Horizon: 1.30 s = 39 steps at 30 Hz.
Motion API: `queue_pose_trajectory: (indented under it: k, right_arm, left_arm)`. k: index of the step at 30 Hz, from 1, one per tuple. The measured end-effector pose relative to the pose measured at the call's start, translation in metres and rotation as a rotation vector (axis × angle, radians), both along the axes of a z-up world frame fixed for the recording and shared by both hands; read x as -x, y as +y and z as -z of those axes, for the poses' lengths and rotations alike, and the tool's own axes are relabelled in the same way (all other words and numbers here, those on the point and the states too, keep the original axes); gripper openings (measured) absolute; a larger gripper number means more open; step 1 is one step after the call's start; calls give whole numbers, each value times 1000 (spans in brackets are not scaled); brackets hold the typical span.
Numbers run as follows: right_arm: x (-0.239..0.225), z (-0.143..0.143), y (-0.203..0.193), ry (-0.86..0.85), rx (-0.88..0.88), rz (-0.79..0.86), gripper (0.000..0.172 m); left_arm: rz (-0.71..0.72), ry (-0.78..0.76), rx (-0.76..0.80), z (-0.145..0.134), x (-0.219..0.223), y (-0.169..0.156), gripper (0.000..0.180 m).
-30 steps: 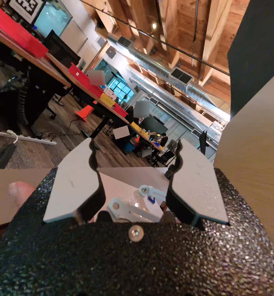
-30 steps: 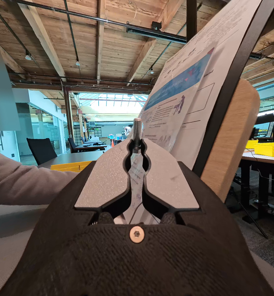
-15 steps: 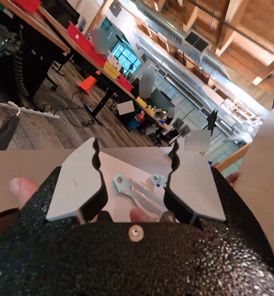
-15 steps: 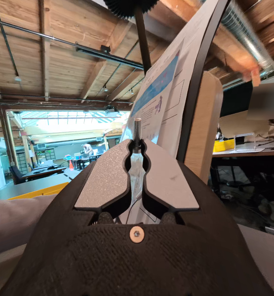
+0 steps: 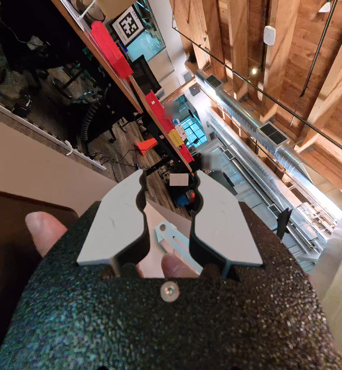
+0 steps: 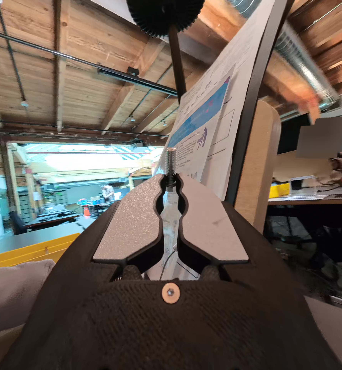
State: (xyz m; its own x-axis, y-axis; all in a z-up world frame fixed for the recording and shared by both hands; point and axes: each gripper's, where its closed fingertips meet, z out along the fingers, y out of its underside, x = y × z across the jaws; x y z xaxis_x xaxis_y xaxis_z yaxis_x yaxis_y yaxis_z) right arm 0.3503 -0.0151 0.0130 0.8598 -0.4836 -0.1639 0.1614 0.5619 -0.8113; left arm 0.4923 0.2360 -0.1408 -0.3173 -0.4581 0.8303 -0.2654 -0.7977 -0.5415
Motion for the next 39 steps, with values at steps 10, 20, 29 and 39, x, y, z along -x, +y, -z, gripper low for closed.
queue_pose_trajectory:
  k: [10,20,29,39]
  right_arm:
    - [-66,-1,-41,-20,-19,-350,9]
    - [-69,4,-26,45,-19,-195,9]
    - [-78,4,-11,56,-33,-188,9]
    - [-69,3,1,54,-94,-114,9]
  left_arm:
    - [19,-163,-136,-22,52,-40,53]
    - [-20,-211,-5,-29,58,-18,36]
    - [-89,-248,55,-34,44,4,36]
    - [-34,-311,181,-39,22,40,39]
